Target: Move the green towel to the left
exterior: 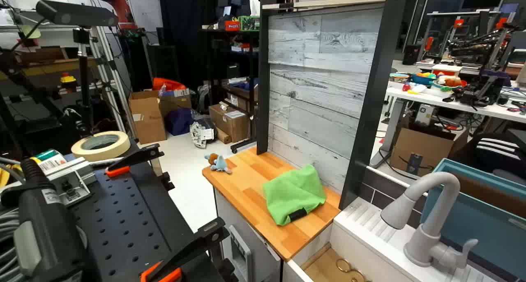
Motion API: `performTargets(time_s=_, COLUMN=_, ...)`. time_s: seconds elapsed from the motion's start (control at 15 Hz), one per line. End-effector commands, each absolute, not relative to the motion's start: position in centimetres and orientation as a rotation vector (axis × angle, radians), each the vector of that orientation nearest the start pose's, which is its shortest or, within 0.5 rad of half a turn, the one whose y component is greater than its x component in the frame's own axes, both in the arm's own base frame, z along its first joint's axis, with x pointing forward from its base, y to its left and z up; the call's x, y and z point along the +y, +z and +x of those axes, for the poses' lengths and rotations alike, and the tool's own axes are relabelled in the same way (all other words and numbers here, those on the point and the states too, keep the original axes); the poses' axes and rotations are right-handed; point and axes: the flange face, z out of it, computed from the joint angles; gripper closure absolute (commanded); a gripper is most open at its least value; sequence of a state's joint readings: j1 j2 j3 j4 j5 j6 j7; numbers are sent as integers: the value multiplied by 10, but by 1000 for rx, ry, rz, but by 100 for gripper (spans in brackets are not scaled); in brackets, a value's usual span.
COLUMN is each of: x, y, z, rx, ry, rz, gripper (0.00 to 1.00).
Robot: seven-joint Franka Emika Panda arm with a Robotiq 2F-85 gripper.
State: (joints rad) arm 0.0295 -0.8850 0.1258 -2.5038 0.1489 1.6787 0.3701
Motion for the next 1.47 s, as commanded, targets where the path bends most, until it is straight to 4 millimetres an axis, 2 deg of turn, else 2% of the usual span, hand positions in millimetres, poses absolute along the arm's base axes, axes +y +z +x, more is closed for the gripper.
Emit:
performTargets(time_s=0.0, x=68, y=558, z=285, rx=414, ry=-66, rz=-3050, gripper=0)
performTargets(time_s=0.4, x=68, y=559, z=285, rx=413, ry=-68, rz=-3050, gripper=0)
performTargets(time_s=0.6, x=63, y=550, z=307, rx=482, ry=-53, rz=-3052, gripper=0)
performTargets(time_s=0.73, x=57, y=541, z=328, rx=513, ry=-42, rz=-3041, gripper=0)
performTargets(time_s=1.0, x=34, y=512, z=384, rx=636, ry=-29, rz=-2967, gripper=0)
performTargets(time_s=1.4, x=-9, y=438, z=470, rx=829, ry=28, rz=-2877, gripper=0)
